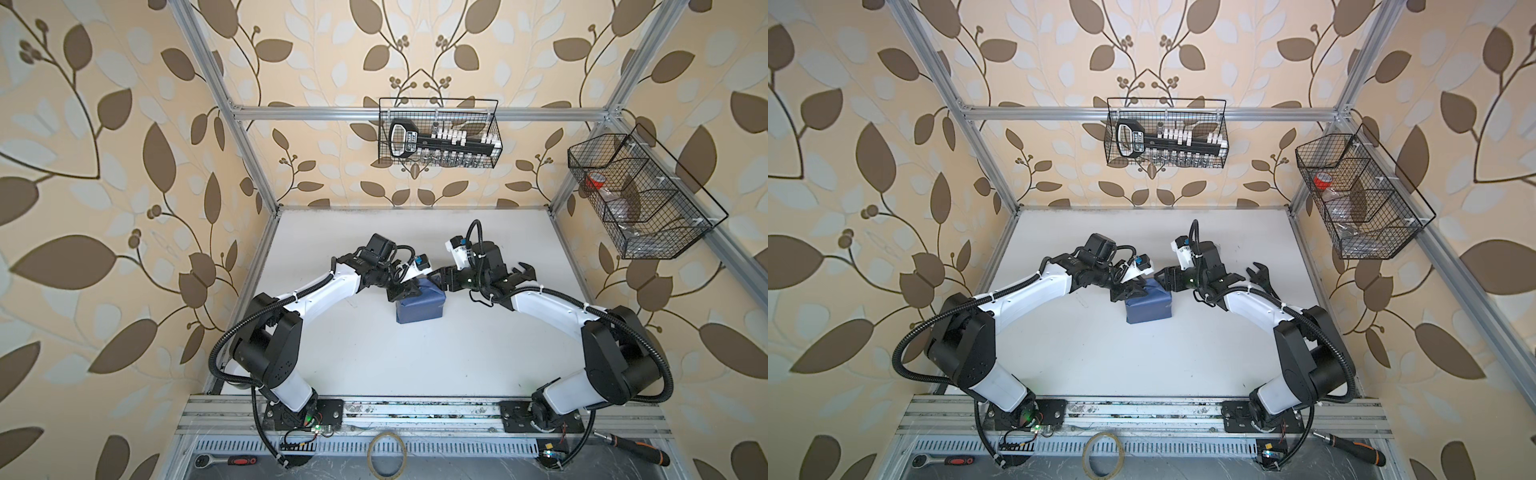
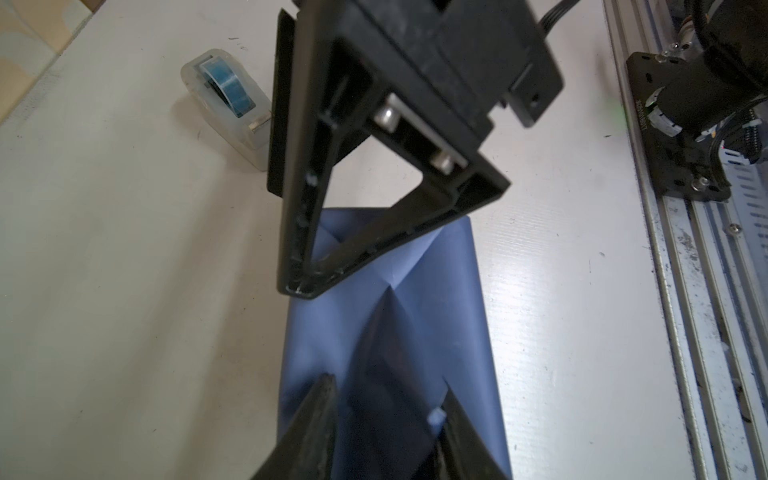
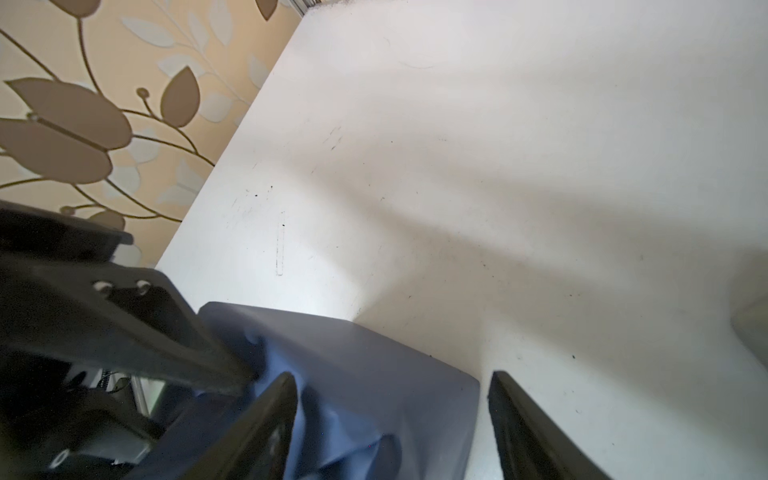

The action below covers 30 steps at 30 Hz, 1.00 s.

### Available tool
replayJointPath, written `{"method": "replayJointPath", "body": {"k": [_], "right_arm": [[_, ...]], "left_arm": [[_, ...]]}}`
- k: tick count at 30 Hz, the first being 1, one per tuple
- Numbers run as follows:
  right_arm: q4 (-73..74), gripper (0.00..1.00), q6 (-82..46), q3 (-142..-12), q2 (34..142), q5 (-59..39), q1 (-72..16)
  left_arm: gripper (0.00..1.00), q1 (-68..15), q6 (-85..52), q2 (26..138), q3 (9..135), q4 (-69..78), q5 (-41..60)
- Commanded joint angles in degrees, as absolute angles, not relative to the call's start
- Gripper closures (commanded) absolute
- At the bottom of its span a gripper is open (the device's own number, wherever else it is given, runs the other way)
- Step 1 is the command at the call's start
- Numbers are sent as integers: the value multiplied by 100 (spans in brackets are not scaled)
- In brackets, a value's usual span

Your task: Wrap the gift box in paper

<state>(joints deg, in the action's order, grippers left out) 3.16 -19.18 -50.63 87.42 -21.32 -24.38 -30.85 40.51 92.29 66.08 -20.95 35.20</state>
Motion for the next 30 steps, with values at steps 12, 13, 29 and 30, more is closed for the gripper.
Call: {"method": "replayJointPath", "body": {"k": [12, 13, 29, 30], "right_arm": [[1019, 26, -2004, -4028, 8577, -1986, -2504], [1052, 26, -2018, -3991, 8587, -1983, -2496], [1219, 26, -2026, -3909, 8605, -2031, -2505], [1222, 26, -2023, -3900, 8605, -2032, -2503]], "left_arm": [[33, -3135, 2971, 8579, 6540, -2028, 3575], [30, -3084, 2660, 8433, 6444, -1801, 3585], [1, -2751, -481, 8929, 6048, -982, 2239], [1, -2751, -480, 8936, 5977, -927, 2324]]}}
